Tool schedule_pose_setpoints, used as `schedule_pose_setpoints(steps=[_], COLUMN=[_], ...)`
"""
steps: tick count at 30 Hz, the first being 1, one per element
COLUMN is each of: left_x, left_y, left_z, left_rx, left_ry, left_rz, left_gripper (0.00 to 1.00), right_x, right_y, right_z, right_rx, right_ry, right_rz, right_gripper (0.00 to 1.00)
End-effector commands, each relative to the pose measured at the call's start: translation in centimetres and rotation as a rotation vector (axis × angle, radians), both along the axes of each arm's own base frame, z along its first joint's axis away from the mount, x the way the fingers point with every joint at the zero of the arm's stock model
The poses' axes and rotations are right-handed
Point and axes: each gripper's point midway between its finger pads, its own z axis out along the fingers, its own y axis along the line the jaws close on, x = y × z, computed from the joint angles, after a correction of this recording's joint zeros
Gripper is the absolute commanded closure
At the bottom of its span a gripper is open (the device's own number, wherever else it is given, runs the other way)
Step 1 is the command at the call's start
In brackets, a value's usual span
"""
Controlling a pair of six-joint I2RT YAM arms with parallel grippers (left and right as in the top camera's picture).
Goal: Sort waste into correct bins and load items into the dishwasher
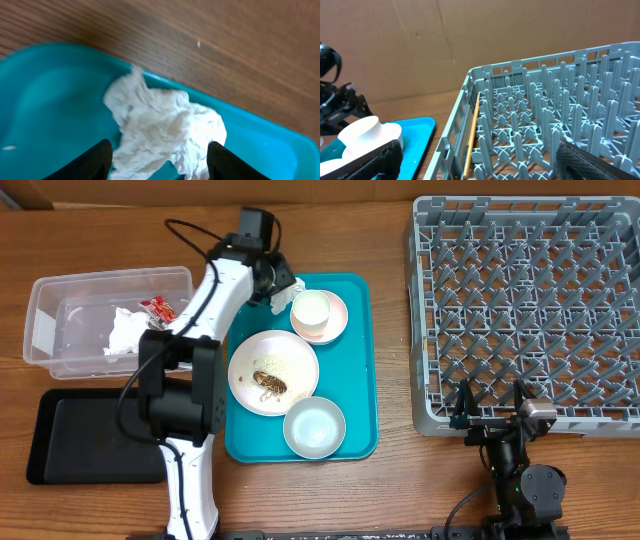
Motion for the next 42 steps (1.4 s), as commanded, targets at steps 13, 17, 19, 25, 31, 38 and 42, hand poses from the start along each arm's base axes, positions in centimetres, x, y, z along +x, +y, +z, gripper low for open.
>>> schedule_pose_setpoints(steps=[13,17,19,25,31,38,42], left_x=[-0.7,-0.9,-1.0,-1.3,-1.2,-5.1,-8.5], left_y=[1.4,1.3,1.1,1.4,2.9,10.0,15.1], left_z=[-3.1,-3.2,-3.3,-1.6,7.7,19.4,22.4], left_rx=[0.176,0.171,0.168,0.167,0.144,0.187,0.210], left_ry=[0.041,0.050,0.058,0.054,-0.059,-0.202,-0.197], left_rz=[0.041,0.034,0.029,0.033,0.073,0.268,0.379], left_gripper=[0.53,0.66,0.75,0.96,0.96,0.96,0.96], right_x=[0.0,0.0,0.0,0.0,0.0,0.0,0.0], right_y=[-0.1,-0.1,-0.1,-0.1,-0.1,-0.1,-0.1], right_z=[-0.3,-0.4,-0.4,-0.4,-0.4,-0.4,-0.3], right_rx=[-0.006,-0.006,-0.006,-0.006,-0.006,-0.006,-0.006], right_ry=[0.003,0.003,0.003,0.003,0.003,0.003,0.003], right_rz=[-0.003,-0.003,-0.003,-0.003,-0.003,-0.003,-0.003], right_gripper=[0.00,0.00,0.00,0.00,0.00,0.00,0.00])
